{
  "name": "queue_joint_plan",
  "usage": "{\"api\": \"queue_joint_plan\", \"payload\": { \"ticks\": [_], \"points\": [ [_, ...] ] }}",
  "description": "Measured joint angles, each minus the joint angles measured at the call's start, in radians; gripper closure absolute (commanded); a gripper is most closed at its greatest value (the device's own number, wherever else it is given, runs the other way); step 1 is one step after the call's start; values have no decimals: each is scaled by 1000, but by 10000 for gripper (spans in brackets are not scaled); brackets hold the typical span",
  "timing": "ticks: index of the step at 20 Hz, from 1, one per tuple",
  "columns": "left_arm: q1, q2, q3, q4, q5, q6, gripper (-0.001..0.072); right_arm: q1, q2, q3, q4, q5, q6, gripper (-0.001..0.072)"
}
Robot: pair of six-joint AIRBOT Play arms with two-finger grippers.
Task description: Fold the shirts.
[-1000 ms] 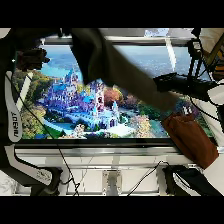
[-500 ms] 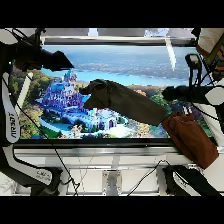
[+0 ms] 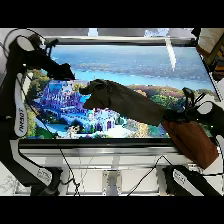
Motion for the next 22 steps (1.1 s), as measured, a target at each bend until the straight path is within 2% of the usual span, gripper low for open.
{"api": "queue_joint_plan", "payload": {
  "ticks": [5,10,15,22],
  "points": [
    [-68,-41,0,4,2,6,336,-17,-6,-86,-8,8,-5,384],
    [-91,-51,0,6,2,8,336,-58,-6,-106,-188,18,112,384],
    [-96,-52,0,6,-12,8,336,-292,-6,-109,-261,3,128,384],
    [-97,-53,0,6,-26,-8,336,-632,-6,-83,-282,-52,40,384]
  ]
}}
